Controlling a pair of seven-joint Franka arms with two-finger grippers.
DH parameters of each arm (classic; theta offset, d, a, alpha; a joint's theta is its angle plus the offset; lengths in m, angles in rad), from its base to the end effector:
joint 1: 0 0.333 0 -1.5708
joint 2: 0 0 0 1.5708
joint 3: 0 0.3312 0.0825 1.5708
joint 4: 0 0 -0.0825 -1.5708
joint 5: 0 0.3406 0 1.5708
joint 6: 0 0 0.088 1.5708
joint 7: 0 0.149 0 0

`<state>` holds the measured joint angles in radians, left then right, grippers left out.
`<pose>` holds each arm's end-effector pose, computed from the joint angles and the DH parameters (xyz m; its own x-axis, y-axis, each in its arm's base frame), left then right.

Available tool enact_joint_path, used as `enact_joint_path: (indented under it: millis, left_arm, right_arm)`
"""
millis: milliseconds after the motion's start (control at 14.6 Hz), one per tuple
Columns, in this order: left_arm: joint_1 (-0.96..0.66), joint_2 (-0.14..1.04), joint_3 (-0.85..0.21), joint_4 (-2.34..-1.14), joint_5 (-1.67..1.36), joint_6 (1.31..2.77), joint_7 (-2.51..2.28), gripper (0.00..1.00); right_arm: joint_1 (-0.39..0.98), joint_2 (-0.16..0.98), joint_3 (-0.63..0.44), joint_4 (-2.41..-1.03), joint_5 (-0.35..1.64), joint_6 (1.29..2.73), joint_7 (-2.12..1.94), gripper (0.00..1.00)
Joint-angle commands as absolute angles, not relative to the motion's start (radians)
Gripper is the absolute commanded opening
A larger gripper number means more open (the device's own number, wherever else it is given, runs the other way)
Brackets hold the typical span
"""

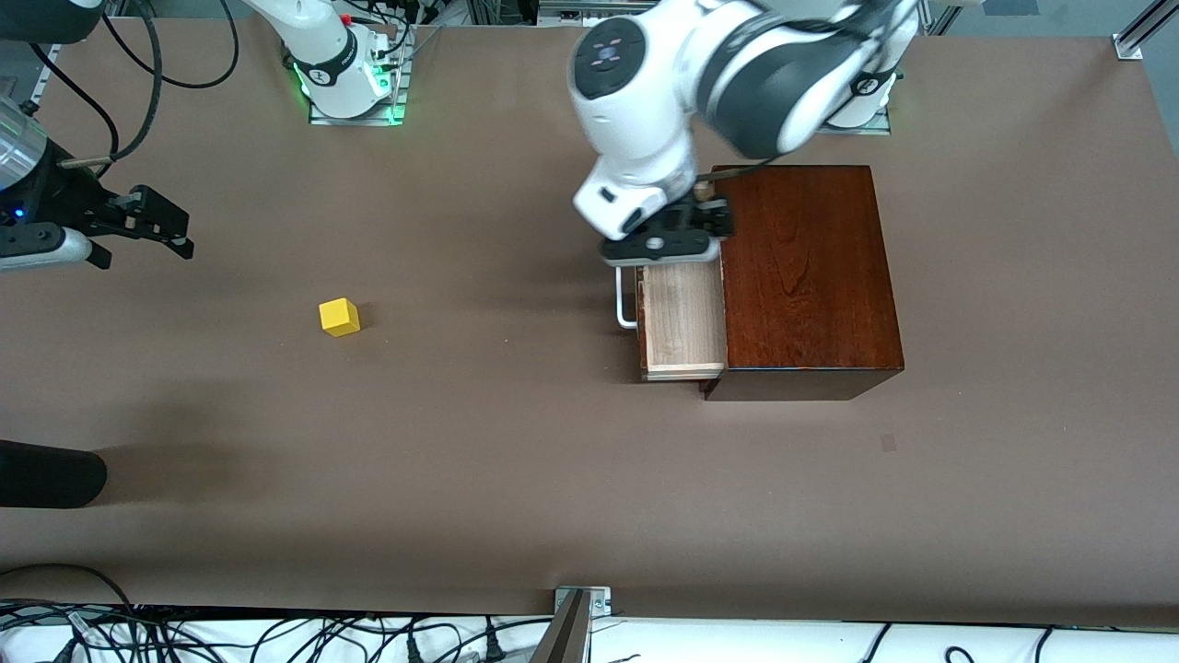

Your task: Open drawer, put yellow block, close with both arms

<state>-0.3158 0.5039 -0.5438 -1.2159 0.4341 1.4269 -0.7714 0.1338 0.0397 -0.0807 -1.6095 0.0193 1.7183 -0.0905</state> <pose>0.5044 -0.3684 0.4778 0.9985 -0.0422 -0.0349 -0.0504 -0.9576 -0.2838 0.5387 0.0320 0.5738 0.9876 0.1404 0.0703 0.1415 -0.9899 -0.0097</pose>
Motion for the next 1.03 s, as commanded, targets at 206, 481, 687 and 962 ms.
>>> enact_joint_path:
  millis: [206,481,687,962]
  left_arm:
    - [0.012,0.374,-0.545,-1.230,0.275,1.411,-0.514,1.00]
    - [0.117,0.255,-0.436,-1.325,0.151,1.451,-0.266,1.00]
    - [0.032,0.097,-0.159,-1.535,-0.004,1.594,-0.100,1.00]
    - [-0.043,0.025,0.021,-1.655,-0.052,1.637,0.012,1.00]
  right_arm:
    - [0.176,0.121,-0.078,-1.608,0.005,1.661,-0.091,1.00]
    - [0.181,0.170,-0.077,-1.678,0.003,1.686,-0.094,1.00]
    - [0.204,0.184,-0.077,-1.816,0.003,1.868,-0.089,1.00]
    - [0.206,0.201,-0.077,-1.994,0.008,2.103,-0.081,1.00]
